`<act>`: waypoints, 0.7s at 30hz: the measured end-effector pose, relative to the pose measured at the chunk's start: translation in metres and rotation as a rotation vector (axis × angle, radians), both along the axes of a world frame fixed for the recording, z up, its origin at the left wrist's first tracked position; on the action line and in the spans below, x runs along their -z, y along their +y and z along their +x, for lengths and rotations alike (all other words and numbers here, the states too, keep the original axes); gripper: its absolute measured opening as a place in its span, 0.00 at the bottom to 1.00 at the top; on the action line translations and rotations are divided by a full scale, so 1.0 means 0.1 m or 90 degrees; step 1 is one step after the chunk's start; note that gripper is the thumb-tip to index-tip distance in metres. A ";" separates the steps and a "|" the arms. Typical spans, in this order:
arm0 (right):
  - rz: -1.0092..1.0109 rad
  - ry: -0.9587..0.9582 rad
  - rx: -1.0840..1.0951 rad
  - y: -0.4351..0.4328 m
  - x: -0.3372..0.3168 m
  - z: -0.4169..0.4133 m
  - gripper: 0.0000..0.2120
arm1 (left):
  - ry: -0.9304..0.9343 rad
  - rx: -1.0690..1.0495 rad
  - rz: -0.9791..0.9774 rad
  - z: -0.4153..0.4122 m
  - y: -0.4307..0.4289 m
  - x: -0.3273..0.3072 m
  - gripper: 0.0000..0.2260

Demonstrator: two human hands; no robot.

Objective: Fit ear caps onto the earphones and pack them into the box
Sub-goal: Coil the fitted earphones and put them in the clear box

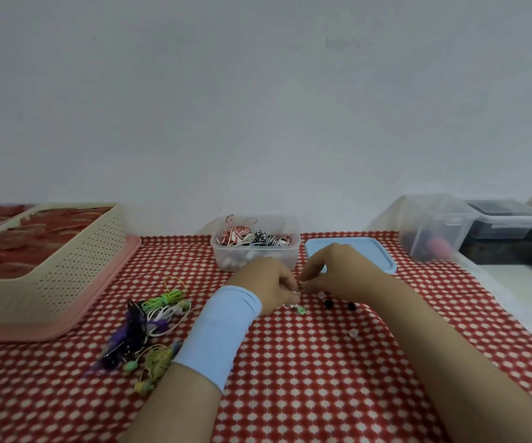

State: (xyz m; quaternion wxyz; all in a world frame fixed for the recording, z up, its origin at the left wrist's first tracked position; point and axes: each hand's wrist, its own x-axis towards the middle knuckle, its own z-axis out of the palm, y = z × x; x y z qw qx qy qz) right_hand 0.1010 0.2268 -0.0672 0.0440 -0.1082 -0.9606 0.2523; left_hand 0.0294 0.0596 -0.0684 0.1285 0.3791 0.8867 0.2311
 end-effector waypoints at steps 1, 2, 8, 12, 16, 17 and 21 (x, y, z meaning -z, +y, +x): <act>0.026 -0.010 -0.004 -0.02 0.02 -0.02 0.05 | -0.007 -0.003 0.016 -0.02 -0.02 0.02 0.06; 0.046 -0.015 -0.006 -0.03 0.02 -0.04 0.05 | -0.013 -0.003 0.034 -0.03 -0.04 0.03 0.06; 0.055 -0.004 0.006 0.03 0.02 -0.06 0.05 | -0.059 -0.026 0.155 -0.14 -0.18 0.09 0.09; -0.035 0.025 -0.004 0.11 -0.01 -0.01 0.07 | -0.107 -0.041 0.225 -0.11 -0.20 0.07 0.11; -0.047 0.081 0.034 0.21 -0.11 0.04 0.09 | -0.113 -0.039 0.223 -0.11 -0.20 0.05 0.09; -0.028 0.085 0.043 0.21 -0.11 0.04 0.08 | -0.116 -0.039 0.226 -0.10 -0.20 0.06 0.10; 0.079 0.017 -0.002 0.03 -0.05 -0.04 0.06 | -0.117 -0.047 0.260 -0.09 -0.19 0.07 0.11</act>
